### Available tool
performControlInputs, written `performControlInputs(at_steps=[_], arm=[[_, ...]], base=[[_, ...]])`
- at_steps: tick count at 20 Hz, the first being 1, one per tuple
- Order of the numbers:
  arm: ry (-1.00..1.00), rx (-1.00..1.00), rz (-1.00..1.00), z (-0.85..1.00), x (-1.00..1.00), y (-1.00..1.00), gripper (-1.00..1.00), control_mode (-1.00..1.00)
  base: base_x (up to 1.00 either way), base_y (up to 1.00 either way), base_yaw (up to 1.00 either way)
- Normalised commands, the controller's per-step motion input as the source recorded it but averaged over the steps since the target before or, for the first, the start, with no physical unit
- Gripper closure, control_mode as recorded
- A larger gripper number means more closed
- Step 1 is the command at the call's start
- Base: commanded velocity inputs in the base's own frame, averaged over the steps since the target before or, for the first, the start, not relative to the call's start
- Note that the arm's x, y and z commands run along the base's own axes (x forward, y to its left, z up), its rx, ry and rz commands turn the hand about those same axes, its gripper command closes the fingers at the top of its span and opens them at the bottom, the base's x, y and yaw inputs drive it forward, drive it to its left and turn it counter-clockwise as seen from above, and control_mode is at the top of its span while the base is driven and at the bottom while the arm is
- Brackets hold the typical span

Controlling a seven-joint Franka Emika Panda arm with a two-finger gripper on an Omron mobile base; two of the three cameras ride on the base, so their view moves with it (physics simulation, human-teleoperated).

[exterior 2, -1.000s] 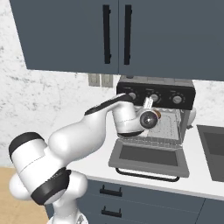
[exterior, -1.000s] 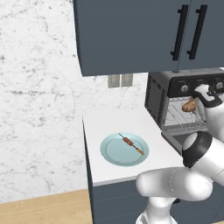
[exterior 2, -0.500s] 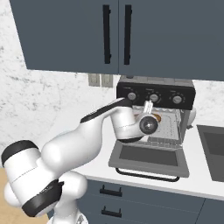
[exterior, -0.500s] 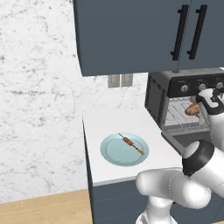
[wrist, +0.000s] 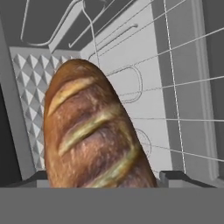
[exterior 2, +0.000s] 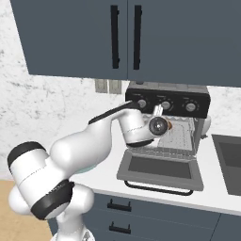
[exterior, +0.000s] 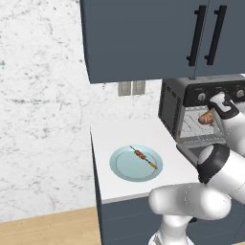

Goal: Pick up the kebab skewer and baguette bread, and place them inside the toaster oven. Close the toaster oven door and start by setting the timer.

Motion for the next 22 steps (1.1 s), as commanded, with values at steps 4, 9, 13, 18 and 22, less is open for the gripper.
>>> performControlInputs(at_steps=[4, 9, 13, 18, 22], arm=[[0.01, 0.00, 0.02, -0.05, 0.04, 0.00, 1.00, -1.00], [0.07, 0.00, 0.00, -0.16, 0.00, 0.00, 1.00, -1.00], [0.07, 0.00, 0.00, -0.11, 0.03, 0.00, 1.00, -1.00], [0.00, 0.00, 0.00, 0.00, 0.23, 0.00, 1.00, -1.00], [0.00, 0.00, 0.00, 0.00, 0.22, 0.00, 1.00, -1.00]], base=[[0.00, 0.00, 0.00], [0.00, 0.00, 0.00], [0.00, 0.00, 0.00], [0.00, 0.00, 0.00], [0.00, 0.00, 0.00]])
